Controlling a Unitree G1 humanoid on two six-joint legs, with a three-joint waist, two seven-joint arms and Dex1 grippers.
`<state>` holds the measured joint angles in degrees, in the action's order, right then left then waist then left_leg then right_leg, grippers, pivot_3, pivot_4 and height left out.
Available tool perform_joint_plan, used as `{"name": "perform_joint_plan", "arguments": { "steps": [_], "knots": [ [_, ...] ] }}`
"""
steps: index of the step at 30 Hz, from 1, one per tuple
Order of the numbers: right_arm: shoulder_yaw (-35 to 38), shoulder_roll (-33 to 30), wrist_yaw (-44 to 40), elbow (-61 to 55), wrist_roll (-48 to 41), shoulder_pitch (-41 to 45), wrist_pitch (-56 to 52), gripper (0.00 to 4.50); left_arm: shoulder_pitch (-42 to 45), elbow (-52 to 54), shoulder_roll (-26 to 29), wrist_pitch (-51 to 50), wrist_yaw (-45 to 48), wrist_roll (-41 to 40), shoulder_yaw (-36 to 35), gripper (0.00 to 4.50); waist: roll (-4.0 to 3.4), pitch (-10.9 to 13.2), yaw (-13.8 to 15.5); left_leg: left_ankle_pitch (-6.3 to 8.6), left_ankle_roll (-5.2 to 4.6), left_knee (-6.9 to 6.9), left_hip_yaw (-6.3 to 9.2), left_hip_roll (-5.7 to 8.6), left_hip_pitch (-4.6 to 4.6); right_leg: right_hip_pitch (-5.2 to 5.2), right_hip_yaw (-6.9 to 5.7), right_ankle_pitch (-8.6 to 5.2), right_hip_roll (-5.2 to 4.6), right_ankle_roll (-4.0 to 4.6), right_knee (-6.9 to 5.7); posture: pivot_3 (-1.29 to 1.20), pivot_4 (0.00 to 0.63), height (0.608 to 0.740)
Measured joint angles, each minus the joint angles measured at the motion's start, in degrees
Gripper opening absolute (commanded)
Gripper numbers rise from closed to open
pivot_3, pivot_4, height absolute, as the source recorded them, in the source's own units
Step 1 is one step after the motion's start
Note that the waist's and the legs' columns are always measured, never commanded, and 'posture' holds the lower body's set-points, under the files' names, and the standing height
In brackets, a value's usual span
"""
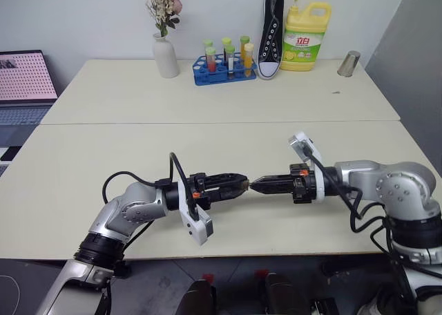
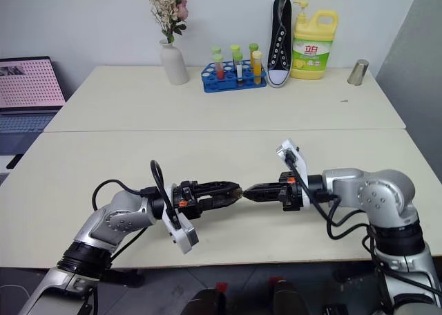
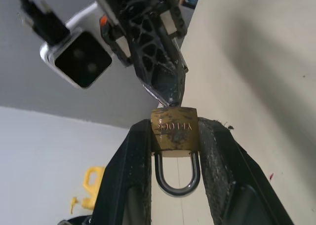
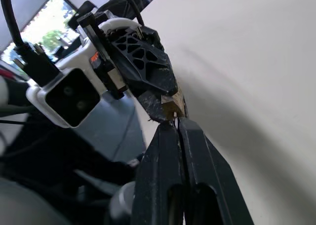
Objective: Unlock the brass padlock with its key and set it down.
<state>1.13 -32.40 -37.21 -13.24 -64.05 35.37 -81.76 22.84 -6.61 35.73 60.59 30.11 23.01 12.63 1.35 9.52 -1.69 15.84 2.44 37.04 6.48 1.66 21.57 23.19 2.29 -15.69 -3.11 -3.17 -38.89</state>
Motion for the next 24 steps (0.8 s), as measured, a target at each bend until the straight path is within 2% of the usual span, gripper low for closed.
{"name": "perform_joint_plan", "arguments": {
  "steps": [6,14,18,21,24],
  "knots": [
    [6.07,6.84,9.73,10.54,-5.1,4.12,-10.06,0.0,0.16,-0.68,0.47,-0.61,-2.62,2.89,-0.64,0.97,-0.02,0.0,-0.09,0.0,0.0,0.01,-0.01,0.01,0.05,0.05,0.0,0.0,0.0,0.0,-0.04,0.0,0.15,0.74],
    [6.92,7.72,15.89,12.69,-9.57,4.64,-10.32,0.0,-0.14,-0.64,0.6,-1.61,-4.69,4.23,-0.63,0.97,-0.03,0.0,-0.14,0.0,-0.01,0.01,-0.01,0.0,0.09,0.09,-0.01,0.0,0.0,0.0,-0.04,0.0,0.15,0.74],
    [5.99,6.7,15.21,7.4,-8.17,3.96,-8.48,0.0,-0.24,-0.59,0.66,-1.75,-4.98,3.77,-0.59,0.97,-0.06,0.02,-0.14,0.01,-0.01,0.01,0.01,0.0,0.13,0.11,-0.03,0.0,0.0,0.0,-0.03,0.0,0.15,0.74],
    [4.51,5.5,12.82,3.71,-6.43,3.06,-6.02,0.61,-0.22,-0.42,0.73,-1.74,-5.17,3.03,-0.42,0.97,-0.07,0.02,-0.14,0.01,-0.01,0.01,0.01,0.01,0.13,0.11,-0.03,0.0,0.0,0.0,-0.03,0.0,0.15,0.74],
    [-1.88,0.03,6.08,-3.66,-0.54,0.18,1.1,1.64,-0.53,-0.47,0.73,-2.54,-4.47,3.0,0.92,0.97,-0.08,0.02,-0.15,0.01,-0.02,0.01,0.03,0.02,0.15,0.11,-0.06,-0.01,0.0,-0.01,0.01,0.0,0.15,0.74]
  ]
}}
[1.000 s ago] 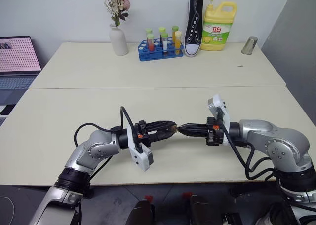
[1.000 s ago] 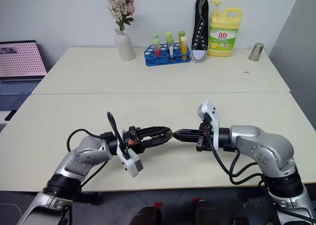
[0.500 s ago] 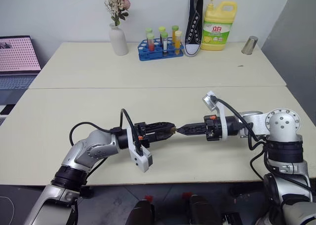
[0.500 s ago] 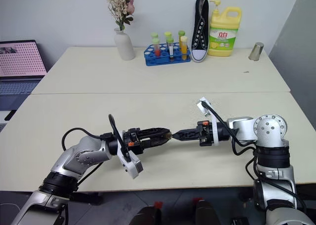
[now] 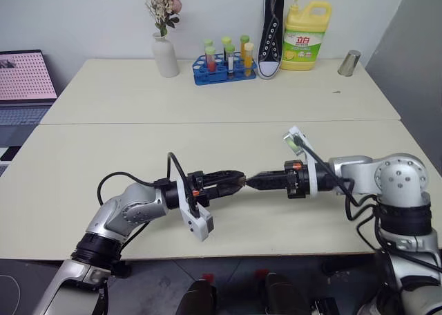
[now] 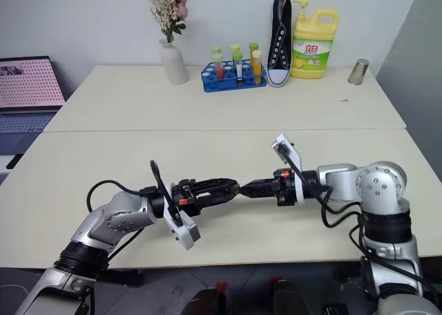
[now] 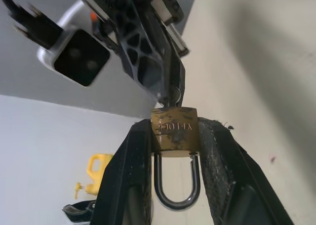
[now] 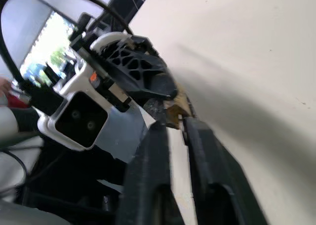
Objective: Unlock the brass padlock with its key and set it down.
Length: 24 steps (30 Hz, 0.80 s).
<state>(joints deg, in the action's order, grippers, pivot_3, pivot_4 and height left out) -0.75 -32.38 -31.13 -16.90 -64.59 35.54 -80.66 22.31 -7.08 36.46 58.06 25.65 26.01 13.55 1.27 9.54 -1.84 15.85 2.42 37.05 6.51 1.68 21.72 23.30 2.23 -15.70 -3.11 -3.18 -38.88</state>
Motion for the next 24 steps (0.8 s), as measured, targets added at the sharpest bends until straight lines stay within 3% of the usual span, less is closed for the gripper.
{"name": "perform_joint_plan", "arguments": {
  "steps": [4,7,19,24],
  "knots": [
    [-7.32,-9.5,-11.52,-5.44,12.21,-5.0,14.79,3.07,-0.16,0.0,0.02,-1.07,0.0,-0.16,0.19,0.97,0.0,0.0,0.05,0.0,0.0,0.03,0.0,0.03,0.02,0.0,-0.03,-0.01,-0.01,-0.01,0.03,0.0,0.15,0.74],
    [-8.28,-11.04,-15.11,-5.66,18.15,-6.96,22.38,4.15,-0.25,0.14,0.03,-1.42,0.0,-0.23,0.36,0.97,0.02,0.0,-0.11,0.0,0.01,0.0,-0.05,0.01,-0.04,0.0,-0.01,0.0,0.03,-0.01,0.02,0.0,0.15,0.74],
    [-5.2,-0.13,-9.49,-6.25,15.25,-7.75,21.07,4.17,-0.13,0.45,-0.24,-1.33,-0.02,-0.53,0.94,0.97,0.01,0.0,0.08,0.0,0.01,0.01,0.0,-0.07,-0.03,-0.02,-0.01,0.0,0.05,0.01,0.01,0.0,0.15,0.74],
    [-6.69,1.32,-8.85,-4.74,16.48,-7.0,20.92,4.17,0.04,0.43,-0.24,-1.29,-0.02,-0.71,1.27,0.97,0.01,0.0,0.06,0.0,0.01,0.01,0.01,-0.06,-0.04,-0.02,-0.02,0.0,0.05,0.01,0.01,0.0,0.15,0.74]
  ]
}}
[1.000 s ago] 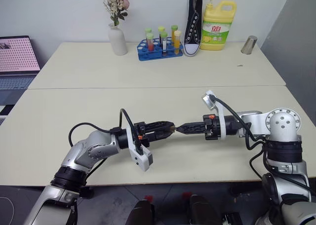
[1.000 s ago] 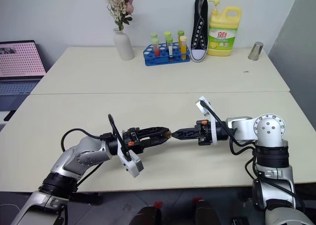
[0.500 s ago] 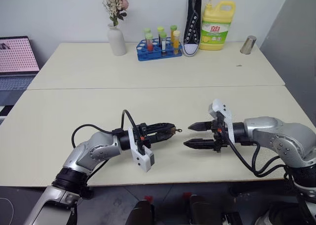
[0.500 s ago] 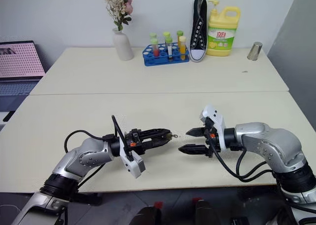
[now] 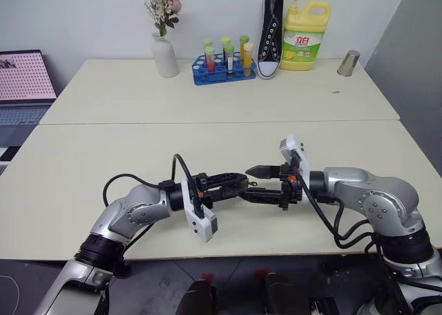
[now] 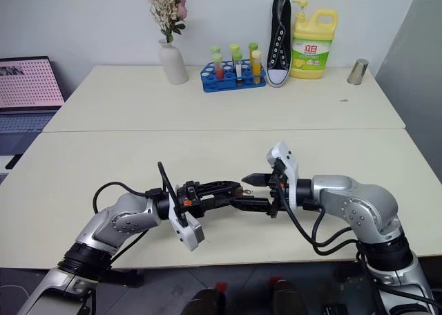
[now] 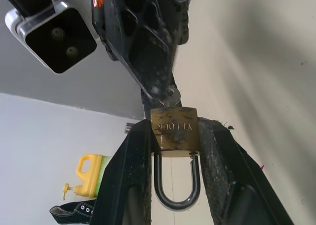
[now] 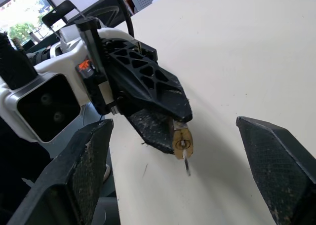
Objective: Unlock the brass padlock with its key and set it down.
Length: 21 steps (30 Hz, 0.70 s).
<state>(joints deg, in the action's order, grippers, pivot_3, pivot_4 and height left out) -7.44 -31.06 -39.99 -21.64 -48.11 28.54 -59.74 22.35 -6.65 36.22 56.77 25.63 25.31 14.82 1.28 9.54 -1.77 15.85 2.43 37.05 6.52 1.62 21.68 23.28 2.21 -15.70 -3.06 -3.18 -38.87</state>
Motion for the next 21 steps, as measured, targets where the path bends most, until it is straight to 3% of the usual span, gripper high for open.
{"name": "perform_joint_plan", "arguments": {
  "steps": [2,5,14,21],
  "knots": [
    [-0.73,0.33,-0.05,0.98,1.02,0.26,0.31,4.17,0.05,0.0,0.0,-0.02,0.0,0.0,0.0,0.97,0.0,0.0,-0.01,0.0,0.0,0.0,0.0,0.0,0.0,0.0,0.0,0.0,0.0,0.0,0.0,0.0,0.15,0.74],
    [-0.91,0.5,-0.12,2.25,2.41,0.38,0.63,3.51,0.04,0.0,0.0,-0.08,0.0,-0.01,0.0,0.97,0.0,0.0,-0.01,0.0,0.0,0.0,0.0,0.0,0.0,0.0,0.0,0.0,0.0,0.0,0.0,0.0,0.15,0.74],
    [-0.95,1.7,-1.85,2.59,2.38,1.24,0.93,0.19,0.02,-0.01,0.08,-0.6,0.05,-0.12,0.0,0.97,0.0,0.0,-0.05,0.0,0.0,0.0,0.0,-0.01,0.0,0.0,0.0,0.0,0.0,0.0,-0.01,0.0,0.15,0.74],
    [-1.08,1.71,-2.75,2.6,3.08,1.28,1.03,0.15,-0.02,-0.01,0.18,-0.6,0.19,-0.35,0.17,0.97,0.0,0.0,-0.05,0.0,0.0,0.0,0.0,0.0,0.0,0.0,0.0,0.0,0.0,0.0,0.0,0.0,0.15,0.74]
  ]
}}
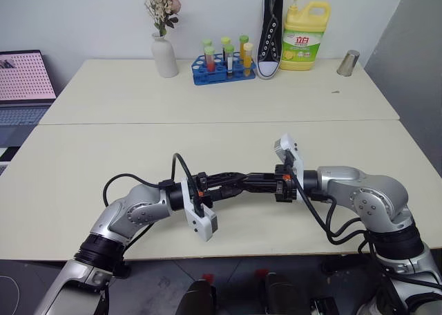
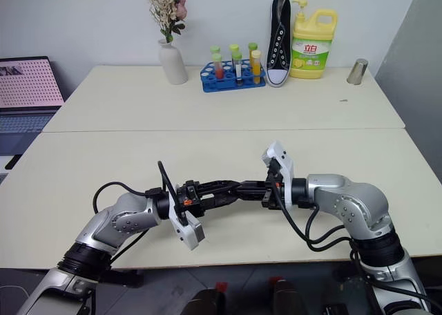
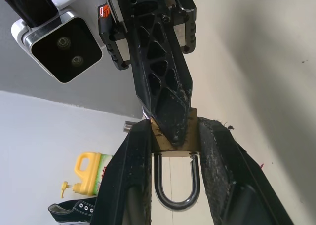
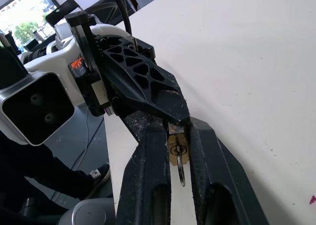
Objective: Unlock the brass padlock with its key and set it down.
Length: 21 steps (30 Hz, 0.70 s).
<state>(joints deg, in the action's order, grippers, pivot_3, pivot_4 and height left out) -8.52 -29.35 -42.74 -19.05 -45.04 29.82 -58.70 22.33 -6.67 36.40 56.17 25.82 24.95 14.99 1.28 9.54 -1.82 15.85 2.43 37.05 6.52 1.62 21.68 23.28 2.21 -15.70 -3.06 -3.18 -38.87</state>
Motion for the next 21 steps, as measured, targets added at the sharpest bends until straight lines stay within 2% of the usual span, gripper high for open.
{"name": "perform_joint_plan", "arguments": {
  "steps": [3,13,16,21],
  "knots": [
    [-0.1,0.2,-0.24,0.0,0.39,0.0,0.0,0.15,-0.22,-0.06,0.16,-0.03,0.11,-0.58,0.15,0.97,0.0,0.0,0.0,0.0,0.0,0.0,0.0,0.0,0.0,0.0,0.0,0.0,0.0,0.0,0.0,0.0,0.15,0.74],
    [-0.2,0.14,-0.93,0.17,1.85,0.0,0.88,0.15,-6.08,3.43,4.44,-2.22,4.73,-13.33,0.48,4.3,-0.01,0.01,-0.01,0.0,0.0,0.0,0.01,-0.02,0.0,0.01,0.01,0.0,-0.01,0.0,0.0,0.0,0.15,0.74],
    [-0.22,-1.26,-1.42,0.18,3.29,-0.16,1.68,0.15,-8.73,4.83,5.01,-7.12,5.29,-18.31,-1.19,3.87,-0.02,0.01,-0.02,0.0,0.0,-0.01,0.01,-0.03,-0.01,0.01,0.01,0.0,-0.01,0.0,-0.01,0.0,0.15,0.74],
    [-0.08,-2.08,-2.64,0.16,3.5,-0.39,2.47,0.15,-10.2,4.07,5.53,-18.94,10.98,-29.19,-2.08,2.25,-0.03,0.02,-0.07,0.0,-0.01,-0.01,0.0,-0.04,-0.02,0.01,-0.01,0.0,0.01,0.0,-0.01,0.0,0.15,0.74]
  ]
}}
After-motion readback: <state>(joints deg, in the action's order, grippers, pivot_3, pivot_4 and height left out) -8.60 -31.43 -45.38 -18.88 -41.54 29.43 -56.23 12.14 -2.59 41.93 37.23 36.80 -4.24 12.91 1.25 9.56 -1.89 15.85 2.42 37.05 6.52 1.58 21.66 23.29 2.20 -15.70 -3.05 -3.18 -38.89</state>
